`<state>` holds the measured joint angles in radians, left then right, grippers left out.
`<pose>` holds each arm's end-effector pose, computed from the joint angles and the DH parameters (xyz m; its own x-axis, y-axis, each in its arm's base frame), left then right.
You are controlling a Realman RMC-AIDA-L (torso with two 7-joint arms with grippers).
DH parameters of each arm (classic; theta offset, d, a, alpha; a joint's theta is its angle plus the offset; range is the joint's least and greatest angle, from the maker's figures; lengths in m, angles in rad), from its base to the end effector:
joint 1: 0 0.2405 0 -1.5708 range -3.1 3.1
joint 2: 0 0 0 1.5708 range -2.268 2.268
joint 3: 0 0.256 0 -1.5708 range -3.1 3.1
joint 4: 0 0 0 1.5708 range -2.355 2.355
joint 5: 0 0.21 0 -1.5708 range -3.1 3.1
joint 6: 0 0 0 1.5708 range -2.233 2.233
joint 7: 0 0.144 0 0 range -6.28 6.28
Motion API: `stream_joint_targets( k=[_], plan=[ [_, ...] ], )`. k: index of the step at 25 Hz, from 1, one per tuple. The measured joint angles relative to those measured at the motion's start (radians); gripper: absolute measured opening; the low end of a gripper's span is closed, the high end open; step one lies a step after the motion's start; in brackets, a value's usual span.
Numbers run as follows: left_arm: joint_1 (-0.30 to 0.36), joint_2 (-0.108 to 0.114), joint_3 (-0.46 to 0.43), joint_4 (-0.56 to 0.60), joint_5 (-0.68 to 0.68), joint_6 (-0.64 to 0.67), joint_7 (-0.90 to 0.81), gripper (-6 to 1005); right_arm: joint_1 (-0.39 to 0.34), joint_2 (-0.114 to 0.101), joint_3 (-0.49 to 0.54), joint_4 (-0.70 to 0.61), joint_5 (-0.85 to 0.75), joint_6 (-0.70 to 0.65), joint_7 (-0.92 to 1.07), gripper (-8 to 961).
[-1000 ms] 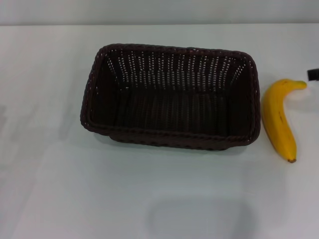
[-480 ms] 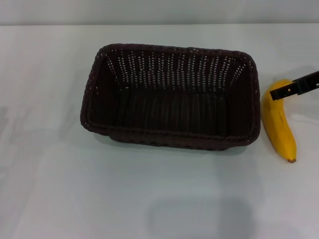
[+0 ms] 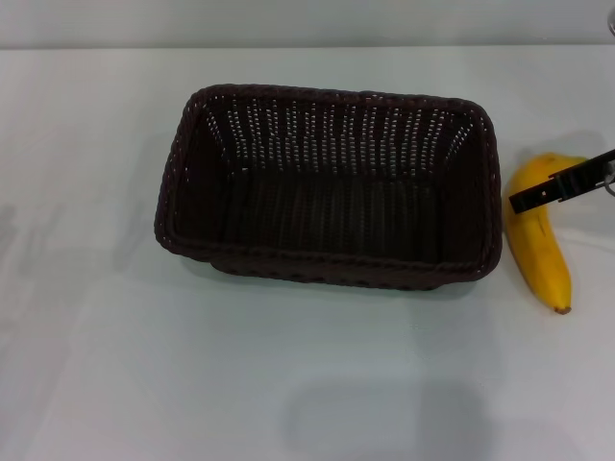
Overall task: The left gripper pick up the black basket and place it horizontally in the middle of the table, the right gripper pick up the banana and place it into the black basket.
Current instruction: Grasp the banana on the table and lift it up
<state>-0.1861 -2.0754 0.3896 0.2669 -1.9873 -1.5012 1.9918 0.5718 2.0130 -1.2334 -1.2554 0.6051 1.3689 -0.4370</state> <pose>-0.3855 0.2403 0.0702 0.1479 -0.0771 0.9860 0.9677 -0.1945 -0.1604 0.2183 0.3865 0.0408 0.5774 -0.8075 -0.1209 -0.7311 -0.4453 -0.5169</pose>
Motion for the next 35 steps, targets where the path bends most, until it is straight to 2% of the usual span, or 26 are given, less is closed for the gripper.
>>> stream_joint_targets(
  k=[14,28,35],
  plan=[
    [-0.012,0.003,0.000,0.003,-0.001,0.002,-0.001,882,0.006,0.003,-0.042,0.060,-0.033,-0.041,0.065,859],
    [-0.012,0.005,0.000,0.008,-0.001,0.006,-0.001,881,0.009,0.003,-0.088,0.064,-0.033,-0.052,0.070,858],
    [-0.012,0.005,0.000,0.009,-0.003,0.006,-0.001,881,0.010,0.000,-0.092,0.060,-0.033,-0.053,0.063,678]
  ],
)
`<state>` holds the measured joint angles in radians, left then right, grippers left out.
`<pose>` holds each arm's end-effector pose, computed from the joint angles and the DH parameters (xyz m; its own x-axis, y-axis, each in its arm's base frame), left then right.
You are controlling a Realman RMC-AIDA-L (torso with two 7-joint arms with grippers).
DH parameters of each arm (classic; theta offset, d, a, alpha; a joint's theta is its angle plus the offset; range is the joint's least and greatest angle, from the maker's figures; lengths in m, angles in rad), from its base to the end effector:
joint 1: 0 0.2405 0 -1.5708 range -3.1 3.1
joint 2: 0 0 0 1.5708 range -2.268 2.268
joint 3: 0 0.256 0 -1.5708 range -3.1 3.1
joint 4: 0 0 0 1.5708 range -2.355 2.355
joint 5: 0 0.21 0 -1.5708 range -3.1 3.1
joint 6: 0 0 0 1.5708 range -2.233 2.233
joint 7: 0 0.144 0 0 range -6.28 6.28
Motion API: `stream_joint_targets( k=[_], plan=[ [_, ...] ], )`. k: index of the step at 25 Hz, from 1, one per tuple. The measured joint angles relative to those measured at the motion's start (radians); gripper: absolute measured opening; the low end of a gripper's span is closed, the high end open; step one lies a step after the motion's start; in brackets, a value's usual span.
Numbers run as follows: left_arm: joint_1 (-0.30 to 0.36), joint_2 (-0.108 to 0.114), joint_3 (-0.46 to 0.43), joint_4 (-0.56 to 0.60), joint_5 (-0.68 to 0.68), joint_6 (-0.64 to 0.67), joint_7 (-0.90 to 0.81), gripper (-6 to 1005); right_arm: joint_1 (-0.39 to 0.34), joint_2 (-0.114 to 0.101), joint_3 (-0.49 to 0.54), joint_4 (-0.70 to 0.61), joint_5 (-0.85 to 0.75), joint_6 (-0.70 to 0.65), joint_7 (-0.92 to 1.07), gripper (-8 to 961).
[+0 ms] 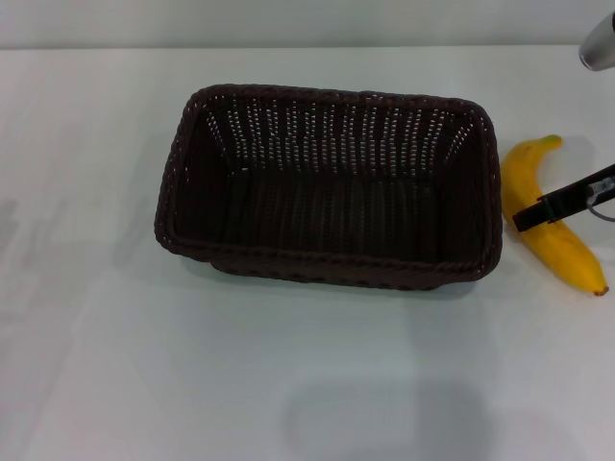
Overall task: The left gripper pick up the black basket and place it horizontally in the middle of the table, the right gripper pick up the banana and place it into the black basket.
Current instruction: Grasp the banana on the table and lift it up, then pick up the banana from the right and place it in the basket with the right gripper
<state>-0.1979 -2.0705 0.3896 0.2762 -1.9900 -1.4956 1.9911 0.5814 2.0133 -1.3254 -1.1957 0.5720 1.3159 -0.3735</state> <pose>-0.3841 0.2459 0.0745 0.1586 -0.0835 0.9838 0.9640 -0.2022 -0.1725 0.2245 0.3857 0.0203 0.5528 -0.8300 -0.0743 -0.7208 -0.4316 -0.5423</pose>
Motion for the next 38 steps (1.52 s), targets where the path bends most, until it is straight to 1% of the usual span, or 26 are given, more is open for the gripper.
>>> stream_joint_targets(
  k=[4,10,15,19,23,26,28,31,35,37,38],
  plan=[
    [0.000,0.000,0.000,0.000,-0.001,0.000,0.000,881,0.003,-0.003,0.002,-0.001,0.000,0.003,-0.007,512],
    [-0.003,0.001,0.000,0.000,-0.004,0.001,0.000,880,0.005,-0.005,0.020,-0.007,0.007,0.009,-0.027,474],
    [-0.006,0.001,0.000,0.000,-0.004,0.002,0.000,880,0.004,-0.006,0.065,-0.009,0.008,0.014,-0.054,479],
    [-0.008,0.001,0.000,0.000,-0.004,0.002,0.000,880,0.007,-0.007,0.156,-0.010,0.002,0.002,-0.103,483],
    [-0.008,0.001,0.000,0.000,-0.004,0.002,0.000,880,0.021,-0.017,0.284,-0.010,0.000,-0.017,-0.174,488],
    [-0.007,0.001,0.000,-0.001,-0.004,0.002,-0.001,879,0.038,-0.023,0.364,-0.005,0.007,-0.036,-0.233,491],
    [-0.005,0.001,-0.001,-0.001,-0.004,0.004,-0.002,879,0.044,-0.024,0.399,-0.005,0.025,-0.049,-0.266,493],
    [-0.005,0.001,-0.001,-0.001,-0.004,0.010,-0.001,879,0.053,-0.023,0.456,-0.017,0.130,-0.055,-0.366,496],
    [-0.006,-0.002,-0.002,-0.004,-0.004,0.016,0.009,879,0.059,-0.026,0.458,-0.025,0.339,-0.022,-0.503,500],
    [-0.007,-0.004,-0.001,-0.007,-0.004,0.016,0.015,880,0.067,-0.021,0.456,-0.025,0.417,0.005,-0.567,502],
    [-0.007,-0.005,-0.002,-0.007,-0.004,0.016,0.017,880,0.075,-0.014,0.453,-0.025,0.454,0.028,-0.611,503]
  ],
)
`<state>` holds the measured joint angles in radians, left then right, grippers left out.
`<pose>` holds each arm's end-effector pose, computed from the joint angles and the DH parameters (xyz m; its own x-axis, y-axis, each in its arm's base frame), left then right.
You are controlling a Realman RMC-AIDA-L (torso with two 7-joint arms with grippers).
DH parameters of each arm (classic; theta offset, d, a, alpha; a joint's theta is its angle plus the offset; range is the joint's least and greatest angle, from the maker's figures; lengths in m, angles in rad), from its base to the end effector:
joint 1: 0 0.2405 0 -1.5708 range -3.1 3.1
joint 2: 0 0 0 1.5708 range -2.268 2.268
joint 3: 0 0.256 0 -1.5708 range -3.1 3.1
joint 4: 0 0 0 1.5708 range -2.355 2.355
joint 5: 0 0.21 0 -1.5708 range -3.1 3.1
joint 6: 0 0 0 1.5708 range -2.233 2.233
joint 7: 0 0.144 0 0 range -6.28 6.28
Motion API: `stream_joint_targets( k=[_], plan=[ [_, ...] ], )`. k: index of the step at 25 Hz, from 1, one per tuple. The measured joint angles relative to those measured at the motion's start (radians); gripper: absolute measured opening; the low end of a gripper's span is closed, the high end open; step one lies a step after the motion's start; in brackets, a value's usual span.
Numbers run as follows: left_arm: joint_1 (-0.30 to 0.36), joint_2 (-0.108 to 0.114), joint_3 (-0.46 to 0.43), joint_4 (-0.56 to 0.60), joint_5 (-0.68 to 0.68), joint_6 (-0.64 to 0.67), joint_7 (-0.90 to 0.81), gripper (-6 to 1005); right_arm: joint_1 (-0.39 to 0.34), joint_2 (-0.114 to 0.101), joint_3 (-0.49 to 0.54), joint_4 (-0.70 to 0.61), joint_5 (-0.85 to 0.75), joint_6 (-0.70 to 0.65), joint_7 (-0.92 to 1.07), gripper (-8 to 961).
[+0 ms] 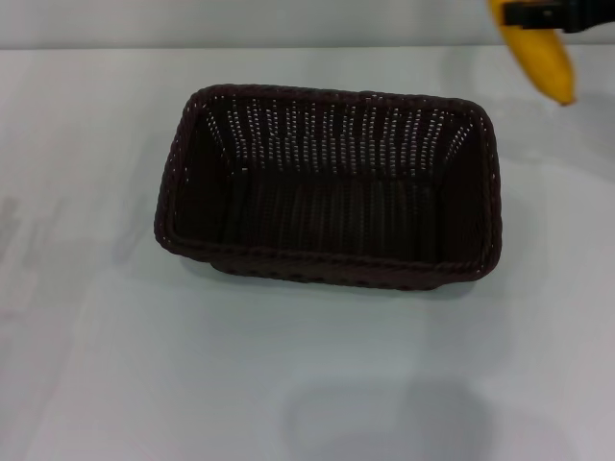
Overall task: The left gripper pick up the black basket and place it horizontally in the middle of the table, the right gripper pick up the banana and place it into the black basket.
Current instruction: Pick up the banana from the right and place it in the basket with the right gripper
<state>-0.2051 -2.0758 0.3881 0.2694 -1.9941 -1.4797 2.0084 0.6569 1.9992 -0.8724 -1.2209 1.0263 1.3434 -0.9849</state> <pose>-0.3841 0.2484 0.0710 0.1640 -0.0825 0.9830 0.9658 -0.1894 -0.1770 0.1641 0.4202 0.1063 0.8003 -0.3938 -0.4521 -0.5805 -0.6976 -0.4200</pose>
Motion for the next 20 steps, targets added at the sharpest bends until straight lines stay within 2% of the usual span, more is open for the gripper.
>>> stream_joint_targets(
  k=[2,6,9,15,20],
  plan=[
    [0.000,-0.001,0.000,-0.002,0.000,-0.005,0.005,880,0.013,0.007,-0.015,0.006,0.044,0.031,-0.051,505],
    [-0.001,-0.001,0.000,-0.014,0.000,-0.009,0.006,880,0.036,0.009,-0.135,0.024,0.107,0.068,-0.112,509],
    [-0.002,-0.001,0.000,-0.015,0.000,-0.012,0.005,880,0.052,0.013,-0.268,0.059,0.120,0.053,-0.138,513],
    [-0.002,-0.001,0.000,-0.015,0.000,-0.038,0.000,880,0.087,0.017,-0.435,0.148,0.132,-0.018,-0.177,519],
    [-0.005,-0.001,0.005,-0.015,-0.001,-0.048,-0.003,879,0.066,0.015,-0.446,0.137,0.143,-0.034,-0.182,524]
  ],
)
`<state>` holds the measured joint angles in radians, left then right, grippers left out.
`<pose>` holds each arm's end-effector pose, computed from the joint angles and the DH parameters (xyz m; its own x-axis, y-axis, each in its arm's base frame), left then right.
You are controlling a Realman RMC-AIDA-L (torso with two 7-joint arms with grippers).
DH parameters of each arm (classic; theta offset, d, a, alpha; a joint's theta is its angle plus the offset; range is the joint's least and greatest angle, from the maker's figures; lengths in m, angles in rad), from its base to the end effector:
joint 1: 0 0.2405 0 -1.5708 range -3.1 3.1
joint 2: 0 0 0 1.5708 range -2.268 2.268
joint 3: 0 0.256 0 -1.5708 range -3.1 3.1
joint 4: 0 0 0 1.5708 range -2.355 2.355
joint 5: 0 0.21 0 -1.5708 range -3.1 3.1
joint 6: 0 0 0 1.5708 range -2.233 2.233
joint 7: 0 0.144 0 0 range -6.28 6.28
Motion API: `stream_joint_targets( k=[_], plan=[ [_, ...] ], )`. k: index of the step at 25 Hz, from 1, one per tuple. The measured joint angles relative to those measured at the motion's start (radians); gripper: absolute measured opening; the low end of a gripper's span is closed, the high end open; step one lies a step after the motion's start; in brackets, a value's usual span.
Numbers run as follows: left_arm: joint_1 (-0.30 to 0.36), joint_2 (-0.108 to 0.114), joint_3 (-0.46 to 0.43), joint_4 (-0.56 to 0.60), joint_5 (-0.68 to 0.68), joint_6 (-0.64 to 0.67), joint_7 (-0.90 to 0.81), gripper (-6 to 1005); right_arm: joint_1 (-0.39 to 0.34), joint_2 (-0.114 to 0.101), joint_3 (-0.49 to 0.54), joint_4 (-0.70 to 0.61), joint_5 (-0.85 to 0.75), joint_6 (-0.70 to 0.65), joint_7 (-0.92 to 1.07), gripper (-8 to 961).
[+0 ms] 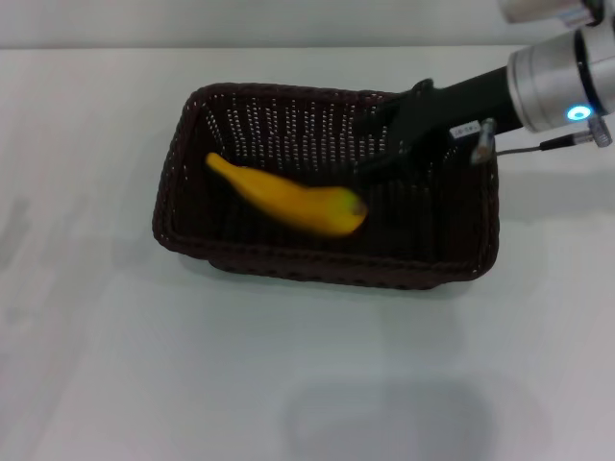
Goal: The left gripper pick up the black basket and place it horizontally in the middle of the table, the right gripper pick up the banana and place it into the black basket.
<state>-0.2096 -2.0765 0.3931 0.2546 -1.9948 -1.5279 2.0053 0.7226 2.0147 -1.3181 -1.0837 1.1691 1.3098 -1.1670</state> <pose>-0.3763 0.2476 0.0687 0.1437 -0.0928 0.9853 0.9583 -0.2355 -0.1619 0.1152 0.3933 -0.0082 0.9570 -0.2133 -0.1965 -0.2511 -0.9484 -0.1935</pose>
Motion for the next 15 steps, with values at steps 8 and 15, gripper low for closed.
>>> stream_joint_targets(
  k=[8,15],
  plan=[
    [-0.053,-0.007,-0.050,-0.177,-0.174,-0.081,0.156,879,-0.119,-0.004,0.266,-0.014,0.266,0.028,-0.134,804],
    [-0.074,-0.006,-0.046,-0.265,-0.196,-0.109,0.381,879,-0.249,-0.004,0.490,0.302,0.822,0.088,-0.500,849]
  ],
)
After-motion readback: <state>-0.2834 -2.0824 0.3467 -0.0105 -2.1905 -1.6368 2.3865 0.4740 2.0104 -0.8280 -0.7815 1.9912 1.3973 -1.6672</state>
